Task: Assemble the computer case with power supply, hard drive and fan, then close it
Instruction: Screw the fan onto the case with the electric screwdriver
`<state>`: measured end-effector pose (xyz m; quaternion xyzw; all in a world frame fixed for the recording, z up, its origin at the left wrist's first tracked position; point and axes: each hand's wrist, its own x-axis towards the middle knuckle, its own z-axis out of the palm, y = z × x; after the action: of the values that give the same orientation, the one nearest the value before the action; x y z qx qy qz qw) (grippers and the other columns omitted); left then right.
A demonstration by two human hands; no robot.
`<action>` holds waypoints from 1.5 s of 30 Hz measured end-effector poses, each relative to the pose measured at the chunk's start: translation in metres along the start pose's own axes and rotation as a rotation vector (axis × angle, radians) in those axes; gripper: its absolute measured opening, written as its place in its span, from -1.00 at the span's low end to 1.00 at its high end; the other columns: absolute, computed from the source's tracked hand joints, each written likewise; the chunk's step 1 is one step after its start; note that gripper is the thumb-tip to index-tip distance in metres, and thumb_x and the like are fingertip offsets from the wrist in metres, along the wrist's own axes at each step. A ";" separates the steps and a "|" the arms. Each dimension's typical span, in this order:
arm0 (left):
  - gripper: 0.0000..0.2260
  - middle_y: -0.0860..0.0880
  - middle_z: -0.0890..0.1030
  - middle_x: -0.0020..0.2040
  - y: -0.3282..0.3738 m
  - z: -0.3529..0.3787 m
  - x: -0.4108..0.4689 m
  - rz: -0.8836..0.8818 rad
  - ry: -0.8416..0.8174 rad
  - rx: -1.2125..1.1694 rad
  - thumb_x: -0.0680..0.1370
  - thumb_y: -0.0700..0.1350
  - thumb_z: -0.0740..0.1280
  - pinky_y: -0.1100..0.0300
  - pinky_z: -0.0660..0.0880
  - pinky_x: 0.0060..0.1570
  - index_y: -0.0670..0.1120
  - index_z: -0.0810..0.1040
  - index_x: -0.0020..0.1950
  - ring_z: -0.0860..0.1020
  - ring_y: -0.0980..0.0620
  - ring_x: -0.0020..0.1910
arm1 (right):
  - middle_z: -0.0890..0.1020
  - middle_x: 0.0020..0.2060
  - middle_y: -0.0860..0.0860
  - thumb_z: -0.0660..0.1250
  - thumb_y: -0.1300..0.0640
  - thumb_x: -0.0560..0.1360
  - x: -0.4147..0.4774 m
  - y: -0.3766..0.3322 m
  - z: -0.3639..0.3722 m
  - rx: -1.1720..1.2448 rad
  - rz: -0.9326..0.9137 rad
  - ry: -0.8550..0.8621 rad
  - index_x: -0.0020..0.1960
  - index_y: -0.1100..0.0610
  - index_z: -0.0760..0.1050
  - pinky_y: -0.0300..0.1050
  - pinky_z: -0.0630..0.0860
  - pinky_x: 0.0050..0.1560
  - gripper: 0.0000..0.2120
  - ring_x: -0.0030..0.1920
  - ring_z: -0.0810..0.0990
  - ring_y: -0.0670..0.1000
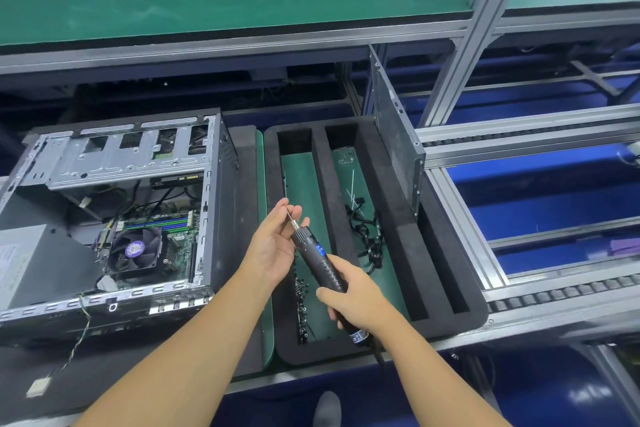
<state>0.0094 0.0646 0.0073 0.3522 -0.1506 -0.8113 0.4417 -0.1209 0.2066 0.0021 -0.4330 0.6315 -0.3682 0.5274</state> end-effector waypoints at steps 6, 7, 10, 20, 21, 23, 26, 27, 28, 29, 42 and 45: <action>-0.82 -0.12 0.70 0.04 0.004 0.013 -0.002 -0.035 -0.002 0.172 0.61 -0.14 0.33 0.13 0.61 -0.02 -0.17 0.57 0.17 0.67 -0.04 0.10 | 0.57 -0.39 0.01 0.38 0.10 0.51 0.000 0.000 0.001 0.097 0.029 -0.008 0.36 -0.21 0.41 -0.11 0.55 -0.39 -0.53 -0.42 0.53 -0.01; -0.84 -0.13 0.69 0.07 0.005 0.015 -0.004 -0.039 -0.014 0.179 0.61 -0.13 0.32 0.11 0.59 0.03 -0.17 0.58 0.14 0.66 -0.05 0.14 | 0.58 -0.37 0.04 0.38 0.09 0.51 0.000 -0.001 0.000 0.118 0.028 -0.008 0.37 -0.20 0.41 -0.09 0.55 -0.37 -0.53 -0.40 0.53 0.01; -0.84 -0.13 0.69 0.08 0.009 0.027 -0.009 -0.056 -0.051 0.139 0.61 -0.12 0.33 0.10 0.56 0.10 -0.18 0.59 0.11 0.64 -0.06 0.16 | 0.58 -0.26 0.10 0.41 0.11 0.52 -0.003 -0.007 0.000 0.246 -0.005 -0.036 0.33 -0.11 0.45 -0.05 0.55 -0.35 -0.59 -0.35 0.54 0.06; -0.50 -0.13 0.61 0.28 0.058 0.071 -0.063 -0.142 -0.232 0.321 0.69 0.14 0.06 0.05 0.46 0.22 -0.23 0.52 0.29 0.56 -0.04 0.28 | 0.49 -0.09 0.15 0.56 0.13 0.46 -0.038 -0.047 0.015 0.604 -0.204 -0.215 0.12 0.04 0.54 -0.07 0.54 -0.35 -0.69 -0.30 0.50 0.04; -0.47 -0.13 0.58 0.32 0.070 0.070 -0.070 -0.152 -0.248 0.338 0.69 0.17 0.01 0.04 0.42 0.27 -0.21 0.48 0.35 0.53 -0.05 0.32 | 0.47 -0.10 0.19 0.57 0.12 0.45 -0.042 -0.050 0.021 0.591 -0.212 -0.214 0.12 0.05 0.53 -0.06 0.54 -0.35 -0.69 -0.31 0.49 0.06; -0.45 -0.11 0.49 0.41 0.098 0.064 -0.085 -0.132 -0.293 0.383 0.69 0.18 -0.03 0.05 0.32 0.36 -0.18 0.38 0.46 0.42 -0.06 0.42 | 0.43 -0.11 0.25 0.58 0.10 0.44 -0.052 -0.055 0.034 0.546 -0.223 -0.197 0.12 0.06 0.51 -0.05 0.52 -0.33 -0.66 -0.32 0.46 0.10; -0.49 -0.08 0.47 0.43 0.149 0.046 -0.104 0.006 -0.329 0.508 0.70 0.17 -0.03 0.06 0.30 0.42 -0.12 0.45 0.41 0.39 -0.03 0.44 | 0.46 -0.07 0.22 0.55 0.17 0.46 -0.068 -0.064 0.061 0.544 -0.252 -0.195 0.15 0.12 0.49 -0.05 0.54 -0.30 -0.66 -0.30 0.48 0.09; -0.53 -0.07 0.50 0.41 0.167 0.037 -0.110 0.085 -0.314 0.617 0.70 0.16 -0.02 0.06 0.30 0.42 -0.08 0.50 0.35 0.41 -0.02 0.42 | 0.47 -0.05 0.20 0.55 0.19 0.46 -0.074 -0.069 0.074 0.549 -0.261 -0.191 0.16 0.12 0.49 -0.05 0.55 -0.30 -0.66 -0.29 0.49 0.08; -0.57 -0.04 0.52 0.39 0.185 0.026 -0.116 0.176 -0.281 0.774 0.69 0.15 0.01 0.04 0.31 0.42 -0.05 0.53 0.31 0.43 0.00 0.40 | 0.48 -0.05 0.18 0.54 0.21 0.46 -0.080 -0.074 0.086 0.549 -0.265 -0.181 0.15 0.12 0.50 -0.05 0.55 -0.31 -0.67 -0.29 0.49 0.08; -0.61 -0.01 0.53 0.37 0.205 0.013 -0.120 0.270 -0.237 0.977 0.68 0.15 0.06 0.02 0.32 0.40 -0.02 0.54 0.29 0.45 0.02 0.36 | 0.49 -0.07 0.17 0.53 0.23 0.45 -0.085 -0.079 0.100 0.547 -0.266 -0.167 0.13 0.13 0.50 -0.05 0.54 -0.31 -0.68 -0.29 0.50 0.07; -0.35 -0.01 0.54 0.32 0.291 -0.177 -0.129 0.068 -0.410 2.693 0.35 0.30 0.47 0.05 0.36 0.22 -0.01 0.40 0.30 0.51 -0.08 0.27 | 0.53 -0.08 0.14 0.53 0.23 0.38 -0.140 -0.104 0.267 0.636 -0.263 0.003 0.10 0.17 0.51 -0.07 0.50 -0.38 -0.66 -0.29 0.50 0.06; -0.60 0.04 0.61 0.14 0.291 -0.189 -0.119 0.379 -0.426 2.835 0.41 0.23 0.45 0.03 0.28 0.10 0.04 0.41 0.04 0.55 -0.03 0.17 | 0.52 -0.10 0.15 0.53 0.19 0.38 -0.158 -0.098 0.285 0.611 -0.253 0.056 0.11 0.19 0.46 -0.07 0.50 -0.37 -0.62 -0.30 0.49 0.06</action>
<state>0.3631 0.0104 0.0876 0.3353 -0.9183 0.0514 -0.2041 0.1862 0.3174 0.0986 -0.3195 0.4474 -0.6146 0.5657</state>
